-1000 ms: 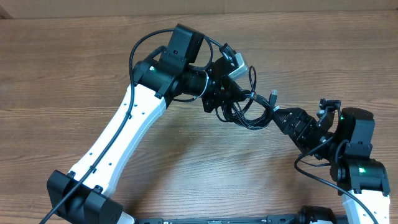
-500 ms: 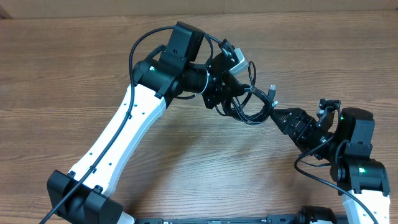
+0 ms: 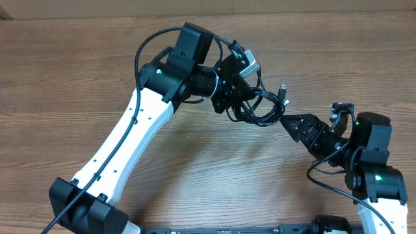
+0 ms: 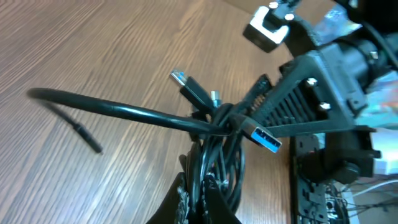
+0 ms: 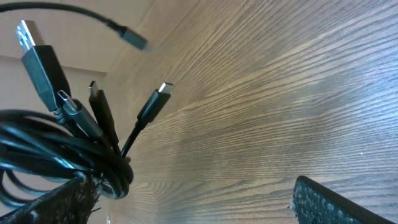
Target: Untangle cables
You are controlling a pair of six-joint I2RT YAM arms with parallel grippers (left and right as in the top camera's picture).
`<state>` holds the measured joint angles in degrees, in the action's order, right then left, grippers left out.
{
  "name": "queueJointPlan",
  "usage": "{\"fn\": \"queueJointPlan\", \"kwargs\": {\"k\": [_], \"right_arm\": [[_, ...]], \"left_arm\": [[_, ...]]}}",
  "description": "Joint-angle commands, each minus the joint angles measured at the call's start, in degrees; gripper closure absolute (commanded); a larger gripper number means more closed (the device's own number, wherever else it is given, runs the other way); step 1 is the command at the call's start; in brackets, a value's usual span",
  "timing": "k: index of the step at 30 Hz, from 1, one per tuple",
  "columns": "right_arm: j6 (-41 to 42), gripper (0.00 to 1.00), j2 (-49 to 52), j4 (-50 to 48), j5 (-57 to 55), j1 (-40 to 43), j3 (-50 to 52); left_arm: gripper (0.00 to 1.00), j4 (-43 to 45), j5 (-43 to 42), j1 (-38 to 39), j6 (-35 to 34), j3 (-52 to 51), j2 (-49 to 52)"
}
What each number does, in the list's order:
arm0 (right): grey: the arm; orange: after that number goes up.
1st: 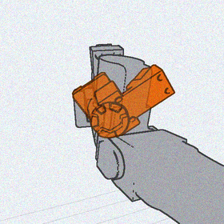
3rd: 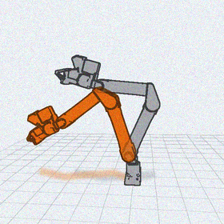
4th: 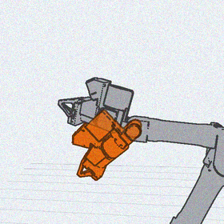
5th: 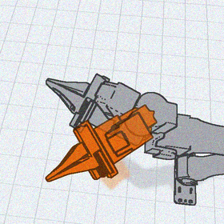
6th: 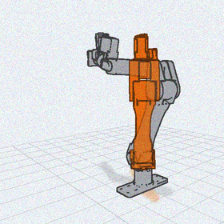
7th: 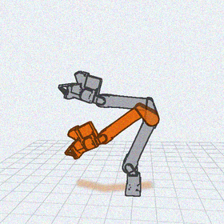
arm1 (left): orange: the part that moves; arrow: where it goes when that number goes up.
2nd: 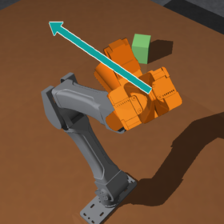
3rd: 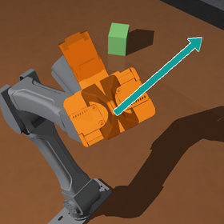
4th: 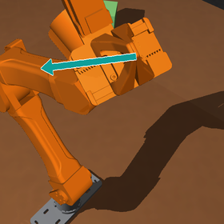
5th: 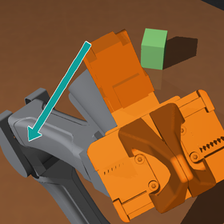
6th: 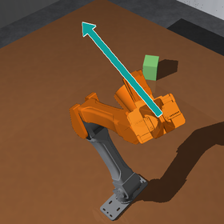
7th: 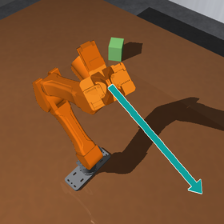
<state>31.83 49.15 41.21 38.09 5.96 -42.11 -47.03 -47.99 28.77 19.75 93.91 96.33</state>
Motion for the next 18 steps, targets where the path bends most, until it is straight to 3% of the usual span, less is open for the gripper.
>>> {"fn": "queueJointPlan", "kwargs": {"k": [1,18], "right_arm": [[-0.9,0.01,-0.2,-0.3,0.6,-0.2,-1.1],[-3.4,0.01,-0.2,0.7,-1.1,-0.2,-1.1]], "left_arm": [[0.96,-0.7,-7.4,1.0,3.7,1.2,-1.6],[0.96,-0.5,-7.6,5.4,5.6,1.2,-1.6]]}}
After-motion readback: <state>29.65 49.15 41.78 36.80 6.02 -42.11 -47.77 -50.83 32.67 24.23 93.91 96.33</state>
